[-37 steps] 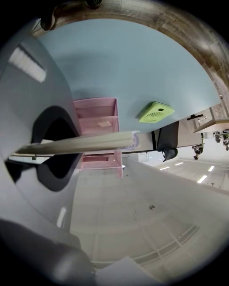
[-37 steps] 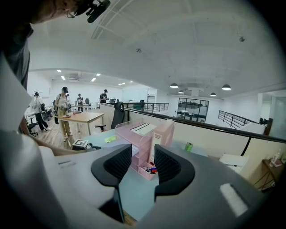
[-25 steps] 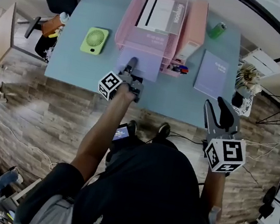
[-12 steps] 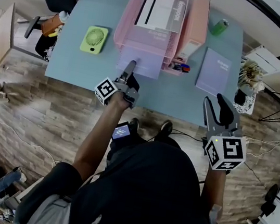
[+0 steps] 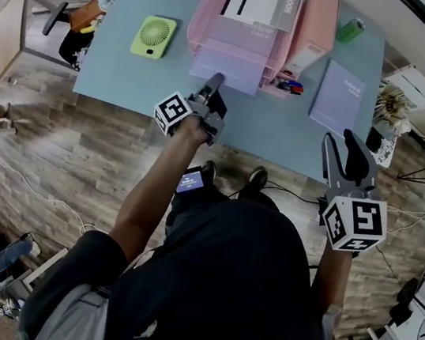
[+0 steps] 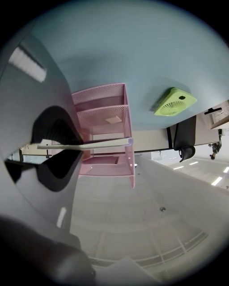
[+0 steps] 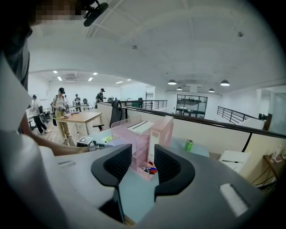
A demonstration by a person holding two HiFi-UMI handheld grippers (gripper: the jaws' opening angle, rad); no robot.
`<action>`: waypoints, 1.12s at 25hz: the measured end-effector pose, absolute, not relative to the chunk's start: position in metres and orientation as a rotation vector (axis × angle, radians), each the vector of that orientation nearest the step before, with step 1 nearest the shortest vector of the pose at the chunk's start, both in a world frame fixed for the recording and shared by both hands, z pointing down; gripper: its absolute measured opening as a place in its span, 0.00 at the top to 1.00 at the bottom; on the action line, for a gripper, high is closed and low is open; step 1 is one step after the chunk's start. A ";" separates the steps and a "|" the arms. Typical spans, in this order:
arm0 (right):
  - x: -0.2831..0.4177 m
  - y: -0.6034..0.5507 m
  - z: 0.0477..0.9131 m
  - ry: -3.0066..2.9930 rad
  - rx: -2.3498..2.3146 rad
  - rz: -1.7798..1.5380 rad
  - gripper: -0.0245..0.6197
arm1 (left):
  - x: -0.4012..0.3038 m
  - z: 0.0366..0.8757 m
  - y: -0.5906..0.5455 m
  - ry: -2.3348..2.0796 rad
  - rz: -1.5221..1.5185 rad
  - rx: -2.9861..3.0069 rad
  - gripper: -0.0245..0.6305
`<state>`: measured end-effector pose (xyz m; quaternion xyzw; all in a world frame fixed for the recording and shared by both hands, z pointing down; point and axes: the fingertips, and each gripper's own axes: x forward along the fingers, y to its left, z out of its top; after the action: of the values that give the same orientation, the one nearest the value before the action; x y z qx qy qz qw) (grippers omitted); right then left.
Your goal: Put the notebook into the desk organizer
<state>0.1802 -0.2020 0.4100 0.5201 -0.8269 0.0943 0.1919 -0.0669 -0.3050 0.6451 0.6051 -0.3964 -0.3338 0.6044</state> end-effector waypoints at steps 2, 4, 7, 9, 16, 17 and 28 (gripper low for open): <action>0.181 -0.200 0.409 -2.320 1.462 0.263 0.72 | -0.067 0.646 -0.314 -0.916 -0.768 1.407 0.83; 0.182 -0.198 0.410 -2.318 1.465 0.263 0.72 | -0.067 0.648 -0.326 -0.913 -0.763 1.422 0.83; 0.181 -0.193 0.410 -2.318 1.469 0.260 0.72 | -0.066 0.651 -0.340 -0.914 -0.749 1.419 0.83; 0.181 -0.189 0.408 -2.320 1.472 0.257 0.72 | -0.066 0.651 -0.347 -0.914 -0.738 1.420 0.83; 0.184 -0.178 0.404 -2.323 1.500 0.255 0.72 | -0.061 0.636 -0.356 -0.847 -0.736 1.466 0.82; 0.185 -0.177 0.403 -2.327 1.503 0.254 0.72 | -0.060 0.632 -0.355 -0.830 -0.737 1.482 0.81; 0.164 -0.166 0.402 -2.394 1.487 0.257 0.72 | -0.054 0.629 -0.349 -0.815 -0.498 1.595 0.33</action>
<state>0.1643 -0.1658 0.4017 0.5191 -0.8357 0.0897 0.1554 -0.0537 -0.3490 0.6295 0.6876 -0.3514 -0.2146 0.5980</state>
